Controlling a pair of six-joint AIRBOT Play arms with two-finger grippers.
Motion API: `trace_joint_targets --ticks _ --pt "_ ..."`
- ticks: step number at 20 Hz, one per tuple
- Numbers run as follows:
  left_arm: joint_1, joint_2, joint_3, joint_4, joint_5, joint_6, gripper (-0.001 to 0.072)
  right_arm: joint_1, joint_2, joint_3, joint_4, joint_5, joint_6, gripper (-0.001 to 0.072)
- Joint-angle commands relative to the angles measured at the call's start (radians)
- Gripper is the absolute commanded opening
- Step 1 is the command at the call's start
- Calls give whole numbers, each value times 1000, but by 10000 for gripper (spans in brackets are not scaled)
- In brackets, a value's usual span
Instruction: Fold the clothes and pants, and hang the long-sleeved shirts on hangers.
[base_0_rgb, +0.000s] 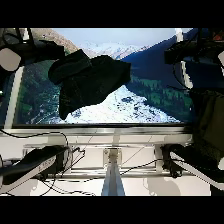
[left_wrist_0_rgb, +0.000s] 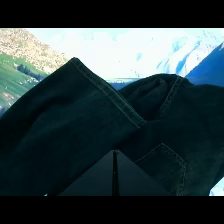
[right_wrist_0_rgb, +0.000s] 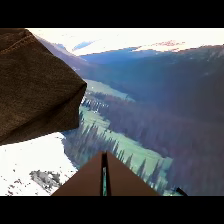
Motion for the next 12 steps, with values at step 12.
trace_joint_targets --ticks 12 --pt "0 0 0 0 0 0 24 0 -1 0 0 -34 0 22"
